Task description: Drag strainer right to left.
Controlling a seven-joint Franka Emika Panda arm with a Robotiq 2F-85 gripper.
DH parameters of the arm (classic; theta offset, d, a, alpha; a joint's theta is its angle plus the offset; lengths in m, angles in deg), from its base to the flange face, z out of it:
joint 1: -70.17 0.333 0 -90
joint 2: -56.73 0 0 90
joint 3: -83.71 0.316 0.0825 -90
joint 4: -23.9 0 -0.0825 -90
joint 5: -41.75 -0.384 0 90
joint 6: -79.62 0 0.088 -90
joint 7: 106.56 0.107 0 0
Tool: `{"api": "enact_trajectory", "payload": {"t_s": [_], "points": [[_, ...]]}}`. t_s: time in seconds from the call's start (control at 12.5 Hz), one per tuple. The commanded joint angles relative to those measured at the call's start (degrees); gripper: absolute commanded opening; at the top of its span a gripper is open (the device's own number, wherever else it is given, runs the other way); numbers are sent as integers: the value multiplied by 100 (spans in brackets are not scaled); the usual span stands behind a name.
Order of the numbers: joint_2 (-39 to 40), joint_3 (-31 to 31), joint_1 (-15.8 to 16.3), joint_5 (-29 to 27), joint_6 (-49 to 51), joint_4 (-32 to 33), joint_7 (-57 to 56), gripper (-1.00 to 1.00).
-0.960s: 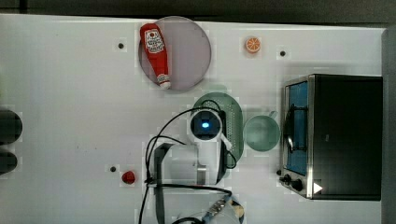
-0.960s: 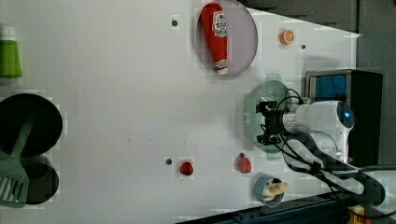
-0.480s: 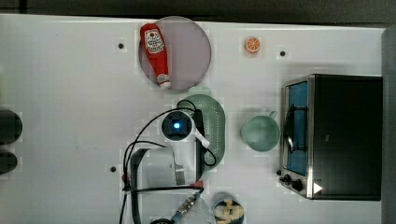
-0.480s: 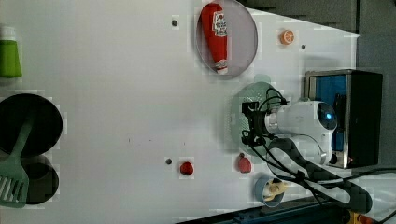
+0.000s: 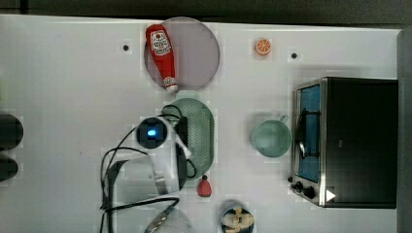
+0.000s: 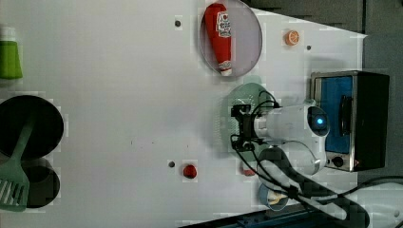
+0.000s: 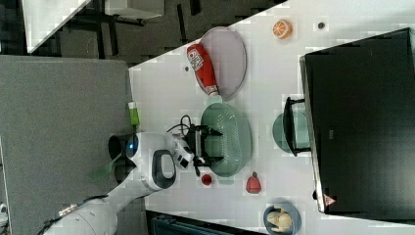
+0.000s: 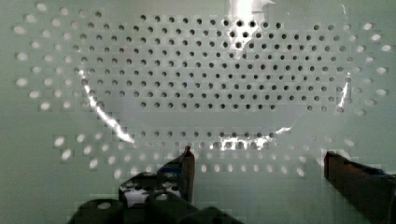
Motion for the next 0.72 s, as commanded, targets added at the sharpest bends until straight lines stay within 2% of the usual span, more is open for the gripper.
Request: {"api": "enact_trajectory", "payload": {"t_s": [0.08, 0.4, 0.72], "points": [[-102, 144, 437, 118, -84, -89, 871, 100], [149, 192, 836, 50, -79, -407, 1191, 100], [459, 195, 1255, -425, -78, -859, 1265, 100]]}}
